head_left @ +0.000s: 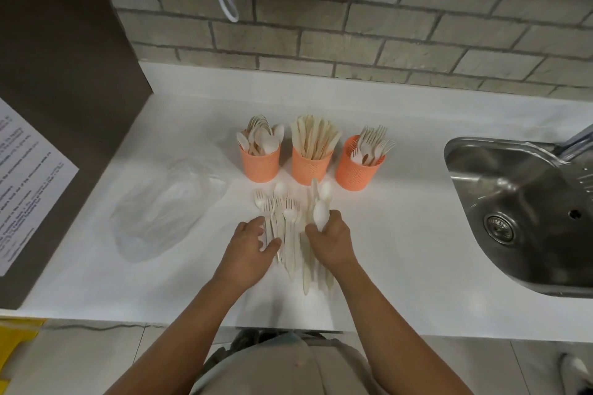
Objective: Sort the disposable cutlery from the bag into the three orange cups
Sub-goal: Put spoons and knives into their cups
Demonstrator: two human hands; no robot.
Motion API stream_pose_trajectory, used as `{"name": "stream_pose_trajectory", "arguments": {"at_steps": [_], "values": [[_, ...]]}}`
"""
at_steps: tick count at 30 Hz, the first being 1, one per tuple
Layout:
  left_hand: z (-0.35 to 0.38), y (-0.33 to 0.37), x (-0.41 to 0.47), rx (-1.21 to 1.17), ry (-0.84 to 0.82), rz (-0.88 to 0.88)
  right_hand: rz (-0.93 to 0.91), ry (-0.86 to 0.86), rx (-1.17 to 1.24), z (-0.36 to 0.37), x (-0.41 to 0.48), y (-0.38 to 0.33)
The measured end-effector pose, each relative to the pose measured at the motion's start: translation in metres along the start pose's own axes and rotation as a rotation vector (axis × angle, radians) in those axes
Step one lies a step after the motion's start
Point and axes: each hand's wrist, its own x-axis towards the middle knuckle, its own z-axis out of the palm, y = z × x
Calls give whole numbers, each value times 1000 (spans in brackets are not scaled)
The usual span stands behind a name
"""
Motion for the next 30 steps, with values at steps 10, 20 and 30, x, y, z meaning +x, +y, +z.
{"name": "stream_pose_trajectory", "arguments": {"at_steps": [10,20,30], "values": [[11,38,-12,-376,218,163,-151,177,278,-18,-1,-40],[8,101,-3,-1487,-312,-611,-253,215,726,-24,-16,-85],[5,119,2,-1385,-209,-648,-66,44,819,-7,-33,-65]]}}
